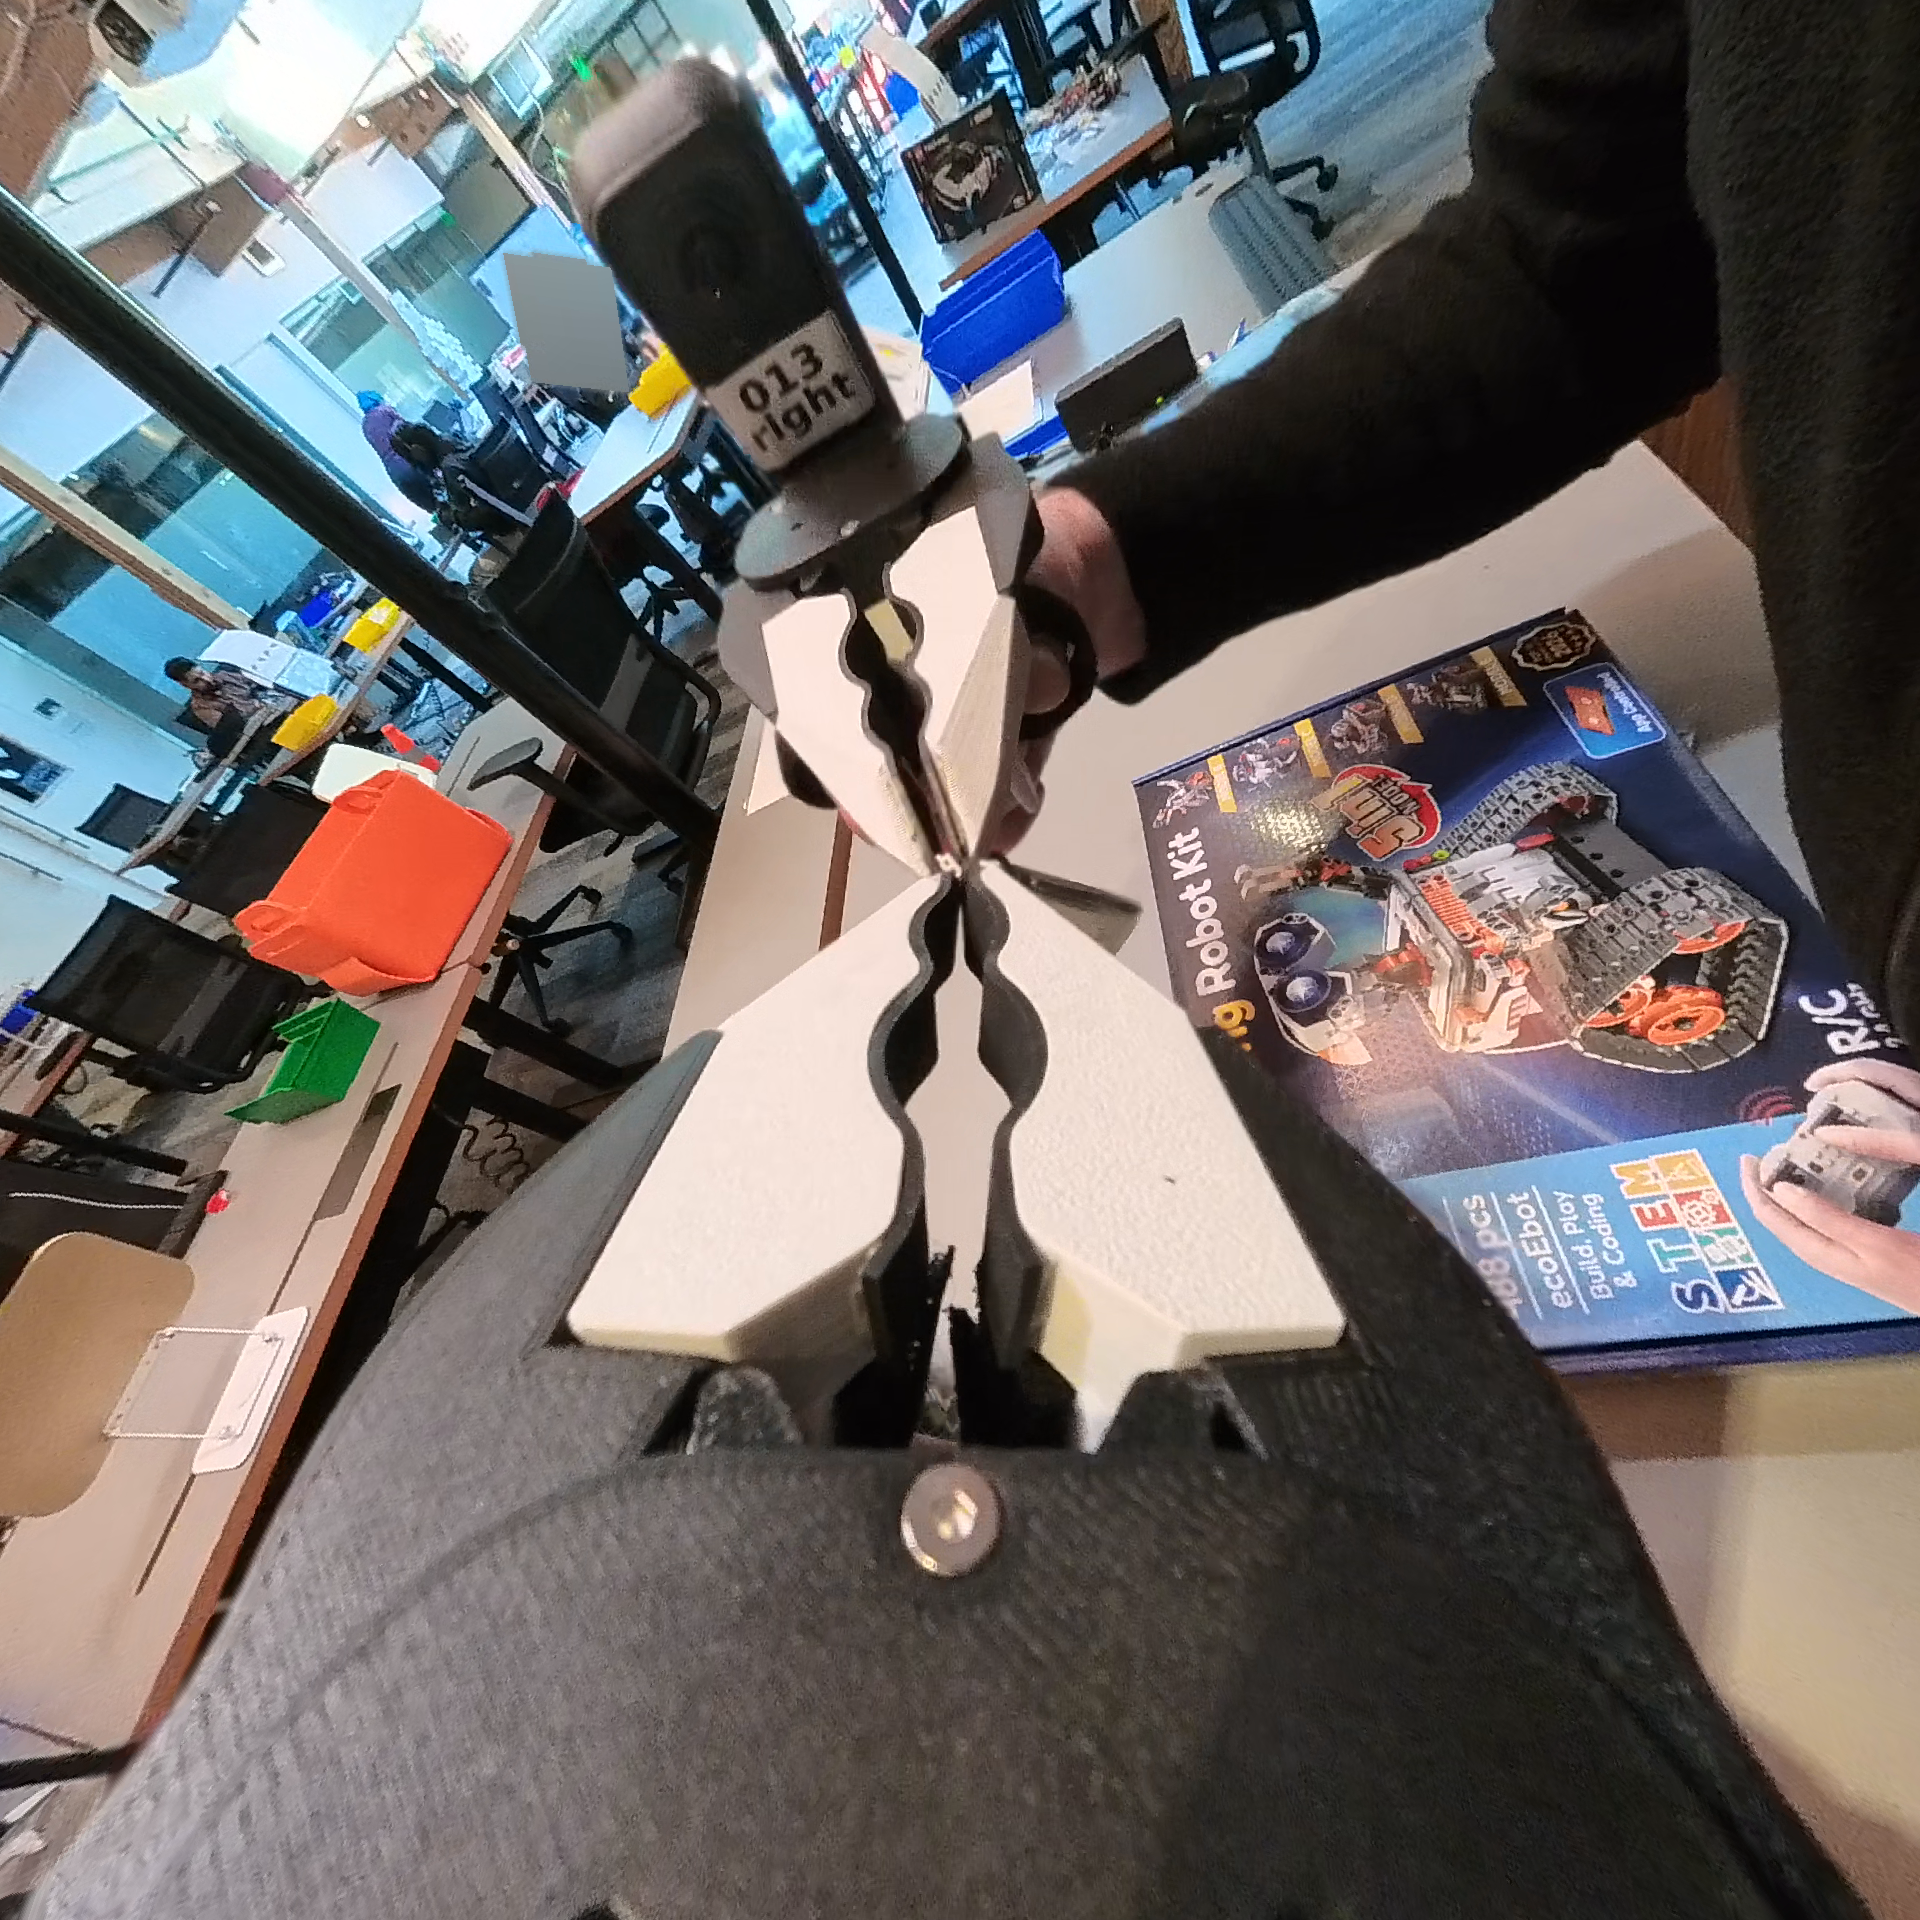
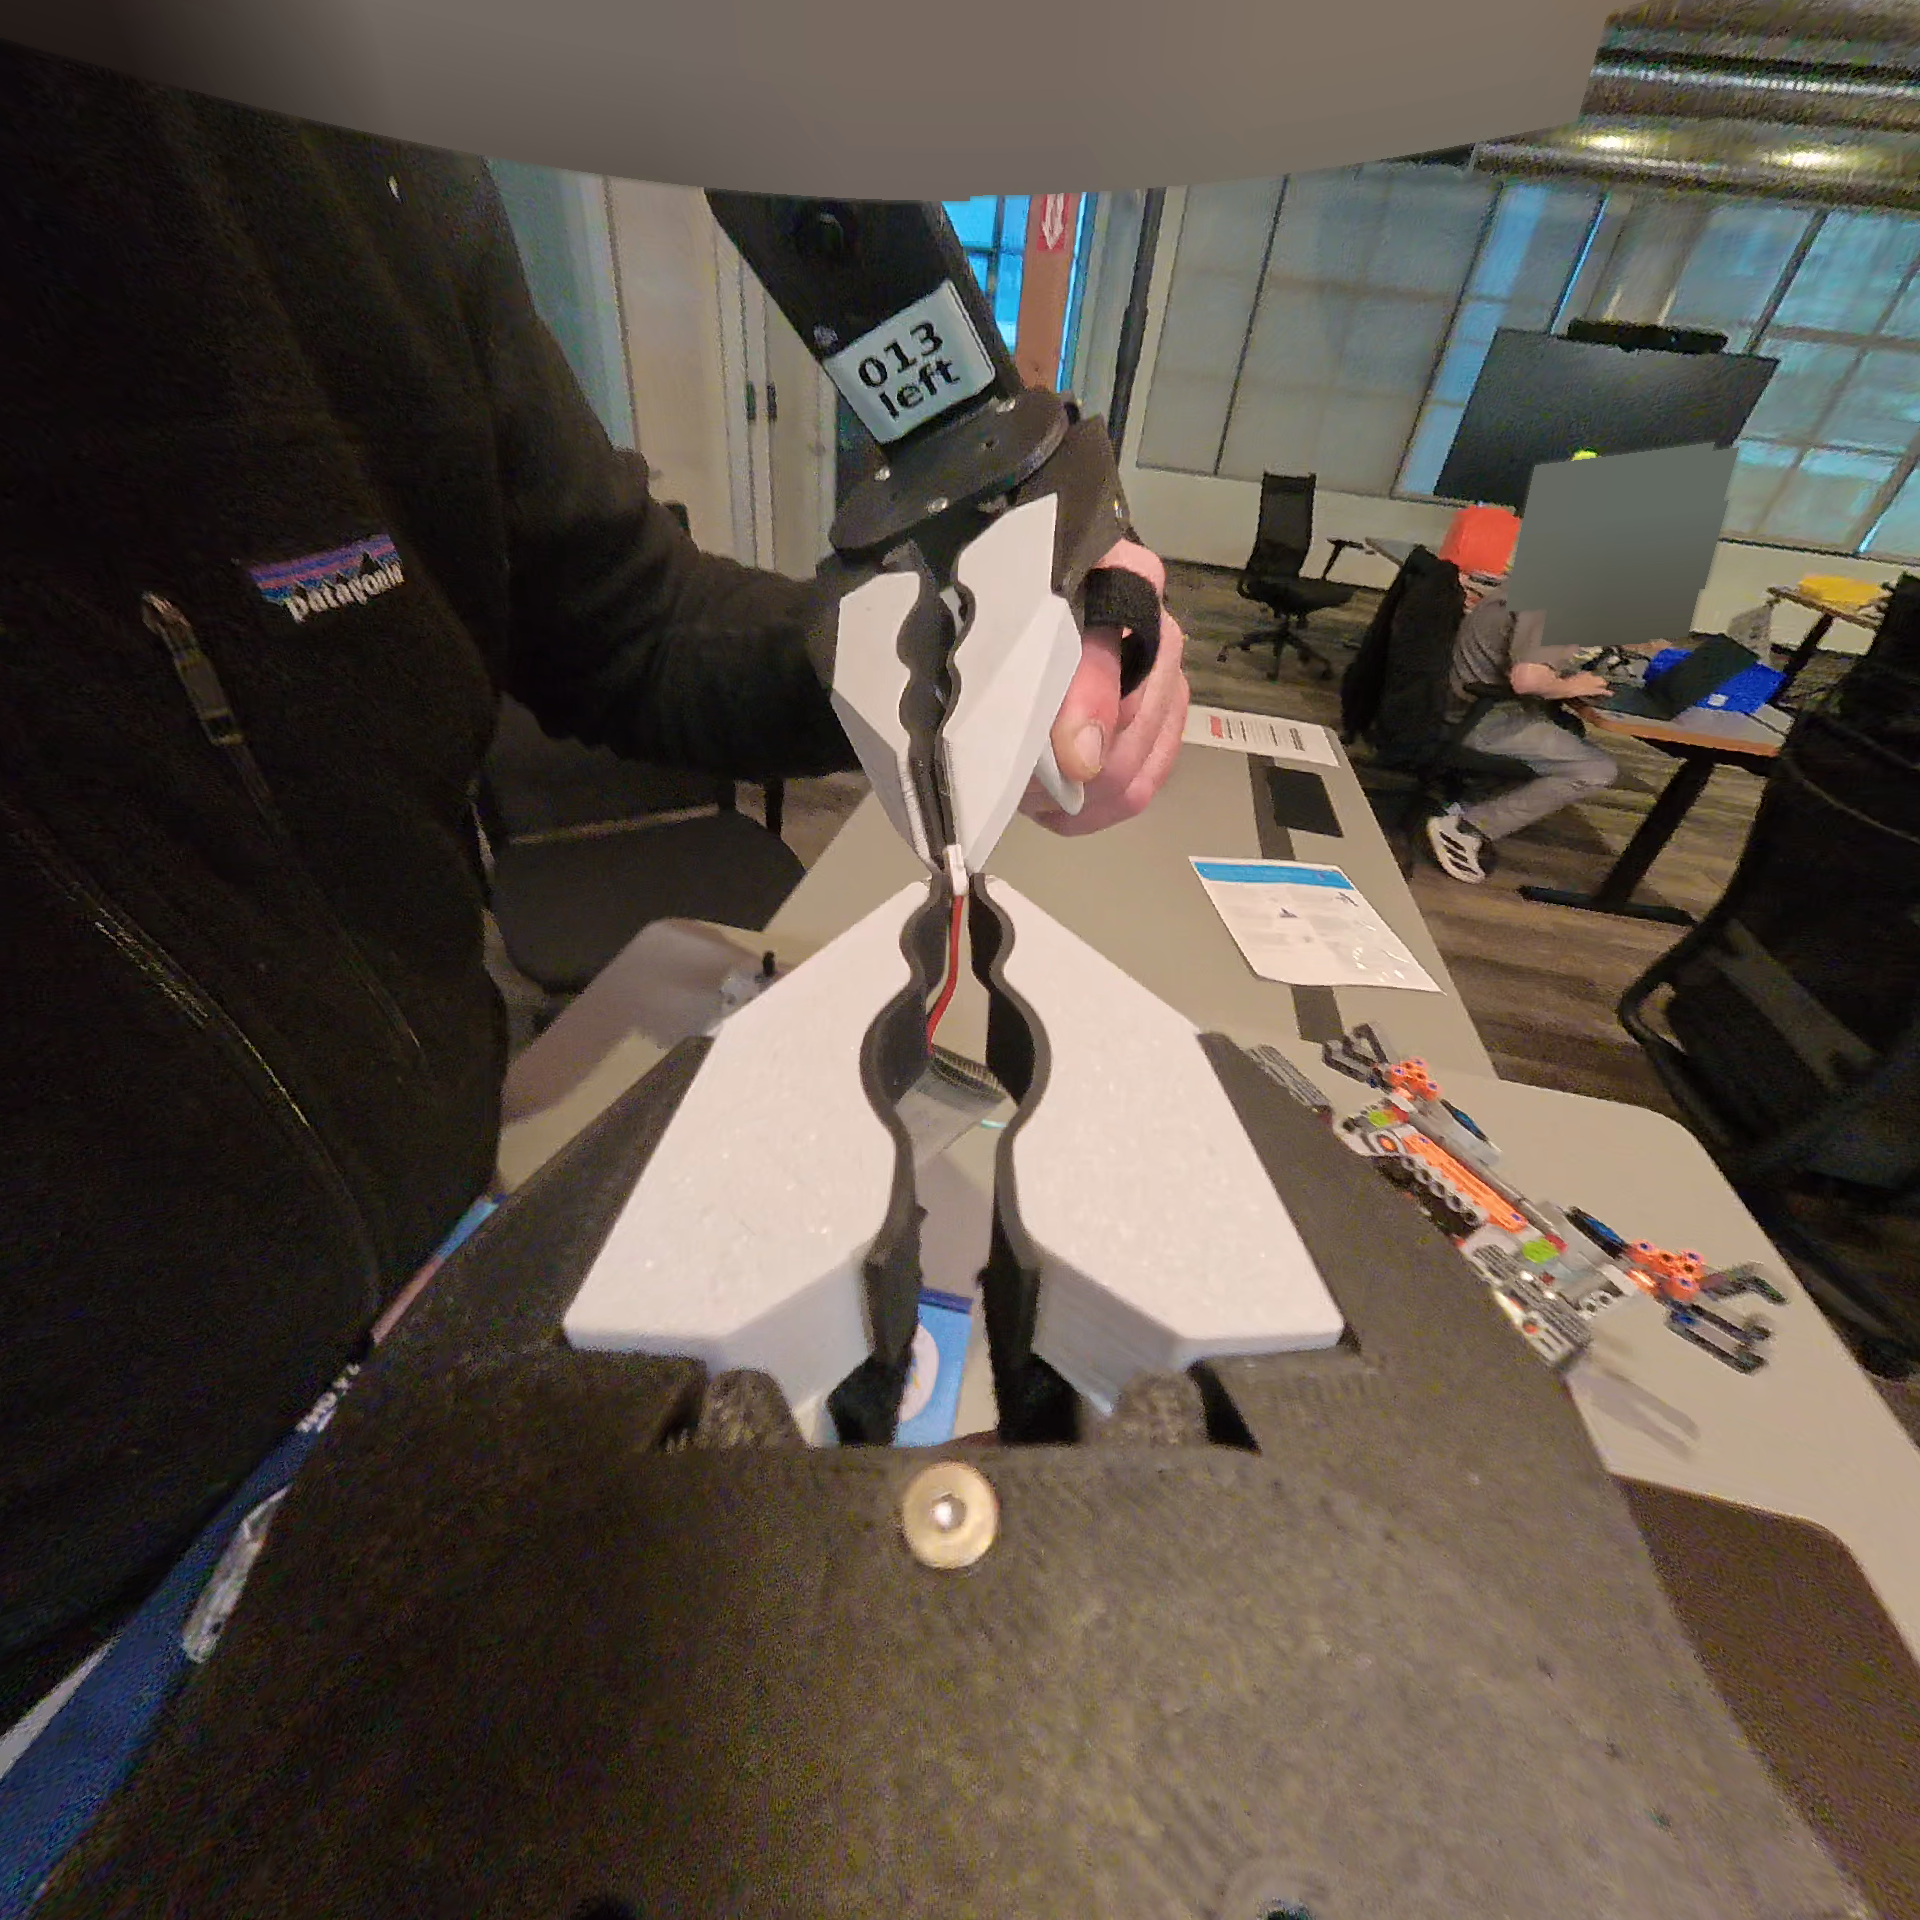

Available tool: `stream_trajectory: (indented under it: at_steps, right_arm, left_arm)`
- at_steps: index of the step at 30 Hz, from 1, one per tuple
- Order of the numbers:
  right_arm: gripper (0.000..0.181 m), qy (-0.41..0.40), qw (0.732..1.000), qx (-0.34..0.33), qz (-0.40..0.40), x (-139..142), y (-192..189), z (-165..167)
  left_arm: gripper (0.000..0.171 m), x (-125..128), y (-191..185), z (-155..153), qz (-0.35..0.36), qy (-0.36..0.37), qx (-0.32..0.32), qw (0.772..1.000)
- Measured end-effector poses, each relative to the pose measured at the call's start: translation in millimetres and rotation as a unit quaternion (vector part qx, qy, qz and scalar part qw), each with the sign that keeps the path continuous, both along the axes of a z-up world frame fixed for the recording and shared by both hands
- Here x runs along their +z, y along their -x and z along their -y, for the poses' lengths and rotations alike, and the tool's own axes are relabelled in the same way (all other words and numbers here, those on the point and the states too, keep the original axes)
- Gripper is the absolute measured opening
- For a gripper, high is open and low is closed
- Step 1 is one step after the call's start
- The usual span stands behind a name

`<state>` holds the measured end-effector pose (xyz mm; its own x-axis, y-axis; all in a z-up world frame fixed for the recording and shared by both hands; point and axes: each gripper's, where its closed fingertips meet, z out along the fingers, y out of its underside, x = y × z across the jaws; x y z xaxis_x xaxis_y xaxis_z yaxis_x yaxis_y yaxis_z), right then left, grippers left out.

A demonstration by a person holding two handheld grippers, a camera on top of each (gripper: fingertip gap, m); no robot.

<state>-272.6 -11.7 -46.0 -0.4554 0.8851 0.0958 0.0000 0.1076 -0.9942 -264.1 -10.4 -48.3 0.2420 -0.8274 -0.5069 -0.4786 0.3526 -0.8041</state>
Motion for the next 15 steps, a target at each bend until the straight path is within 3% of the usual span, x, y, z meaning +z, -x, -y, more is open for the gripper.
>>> stream_trajectory:
  at_steps: [15]
  right_arm:
    - [0.003,0.082,0.996,0.029,-0.028,2.1,3.3,1.0]
  left_arm:
    - [0.000,3.5,2.2,0.1,0.052,0.009,0.004,0.999]
